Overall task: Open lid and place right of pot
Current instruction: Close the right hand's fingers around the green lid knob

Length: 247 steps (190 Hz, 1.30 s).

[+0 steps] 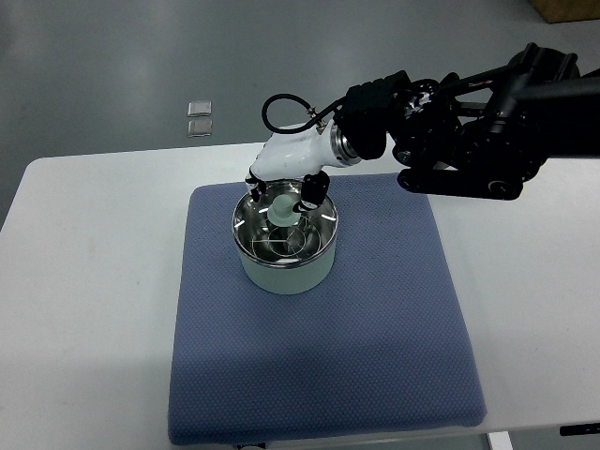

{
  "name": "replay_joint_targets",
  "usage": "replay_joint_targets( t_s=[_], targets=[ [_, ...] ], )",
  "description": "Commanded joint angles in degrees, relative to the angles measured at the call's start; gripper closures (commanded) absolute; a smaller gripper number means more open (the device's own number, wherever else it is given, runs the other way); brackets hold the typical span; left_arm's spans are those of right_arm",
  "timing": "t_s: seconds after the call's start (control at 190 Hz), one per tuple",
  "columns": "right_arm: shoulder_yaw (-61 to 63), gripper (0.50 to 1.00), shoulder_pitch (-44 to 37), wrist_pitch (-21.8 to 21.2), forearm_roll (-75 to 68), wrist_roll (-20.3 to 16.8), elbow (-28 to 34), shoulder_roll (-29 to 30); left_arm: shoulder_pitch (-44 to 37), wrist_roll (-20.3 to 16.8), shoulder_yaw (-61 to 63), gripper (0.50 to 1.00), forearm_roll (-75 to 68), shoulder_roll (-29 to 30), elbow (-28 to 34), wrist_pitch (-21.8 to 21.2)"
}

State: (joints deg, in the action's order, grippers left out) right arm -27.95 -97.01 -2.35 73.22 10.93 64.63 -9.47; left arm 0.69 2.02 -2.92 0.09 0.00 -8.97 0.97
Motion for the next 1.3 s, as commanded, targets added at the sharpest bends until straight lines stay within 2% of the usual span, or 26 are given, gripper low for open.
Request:
replay_joint_targets(
  t_s=[0.0, 0.342, 0.879, 1.036, 1.294],
  targets=[
    [0.0, 0.787, -0.1, 0.0, 0.4, -0.3, 0.1, 0.3, 0.0, 0.0, 0.0, 0.5, 0.0, 0.0, 0.0, 0.0],
    [-0.1, 0.809, 0.1, -0.5, 0.5, -0.6, 0.1, 0.6, 0.0, 0.0, 0.0, 0.5, 0.0, 0.0, 0.0, 0.0],
    [-1.2, 0.81, 0.4, -0.6, 1.6, -0.6, -0.1, 0.7, -0.1, 0.0, -0.1, 0.5, 0.0, 0.0, 0.0, 0.0],
    [-1.2, 0.844, 0.4, -0.5, 1.6, -1.3, -0.1, 0.7, 0.0, 0.0, 0.0, 0.5, 0.0, 0.0, 0.0, 0.0],
    [-1.2, 0.852, 0.4, -0.3, 1.5, -1.9, -0.1, 1.2, -0.1, 0.0, 0.0, 0.5, 0.0, 0.0, 0.0, 0.0]
  ],
)
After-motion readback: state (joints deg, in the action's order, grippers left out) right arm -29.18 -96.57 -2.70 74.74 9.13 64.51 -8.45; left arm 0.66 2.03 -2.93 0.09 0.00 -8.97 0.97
